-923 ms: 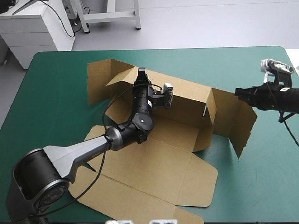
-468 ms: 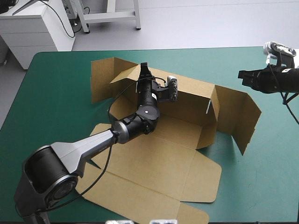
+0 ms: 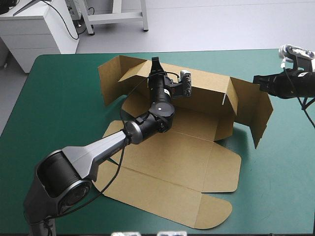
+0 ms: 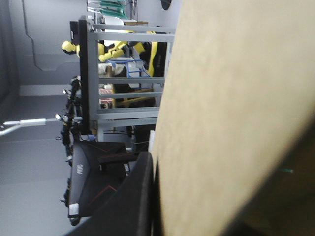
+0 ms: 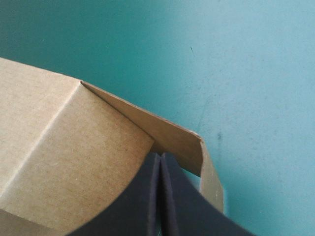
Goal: Fold the box
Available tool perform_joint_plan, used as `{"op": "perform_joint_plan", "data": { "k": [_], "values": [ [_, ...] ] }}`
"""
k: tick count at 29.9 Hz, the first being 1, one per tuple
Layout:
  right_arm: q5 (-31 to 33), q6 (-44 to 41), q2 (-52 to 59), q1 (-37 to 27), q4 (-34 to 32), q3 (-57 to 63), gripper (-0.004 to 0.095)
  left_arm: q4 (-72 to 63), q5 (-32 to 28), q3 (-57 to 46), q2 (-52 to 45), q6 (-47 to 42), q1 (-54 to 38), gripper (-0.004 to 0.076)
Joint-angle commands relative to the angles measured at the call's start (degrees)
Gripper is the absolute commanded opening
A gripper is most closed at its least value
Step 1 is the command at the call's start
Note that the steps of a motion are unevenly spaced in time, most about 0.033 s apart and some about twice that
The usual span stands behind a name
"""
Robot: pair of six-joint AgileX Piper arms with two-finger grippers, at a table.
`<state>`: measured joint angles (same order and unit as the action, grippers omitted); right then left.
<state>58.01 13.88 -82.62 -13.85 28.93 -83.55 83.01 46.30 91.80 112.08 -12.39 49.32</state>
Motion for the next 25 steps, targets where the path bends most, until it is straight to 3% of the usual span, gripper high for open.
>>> {"op": "perform_joint_plan", "data": {
  "k": [1,5,13,17,25],
  "values": [
    [-4.41,-0.24,1.74,0.02,1.37,-1.88,-0.0014,-3.09,1.43,2.21,-4.31,0.95,0.18,0.0015],
    [-5.84,-0.71,1.31,0.02,1.37,-2.15,-0.0014,-8.46,-1.59,2.21,-4.31,5.69,0.18,0.0015],
    [-2.83,-1.6,-3.31,0.02,1.22,-5.41,-0.0014,-9.69,-3.15,1.28,-5.9,11.96,0.29,0.0015],
    [-2.16,-1.73,-5.4,0.02,0.78,-7.25,-0.0014,-9.69,-6.67,-1.94,-7.67,12.39,0.29,0.0014],
    [-0.97,-0.74,-10.01,0.02,-0.11,-7.27,-0.0014,-9.25,-7.41,-5.59,-7.95,12.39,0.29,0.0014]
  ]
}}
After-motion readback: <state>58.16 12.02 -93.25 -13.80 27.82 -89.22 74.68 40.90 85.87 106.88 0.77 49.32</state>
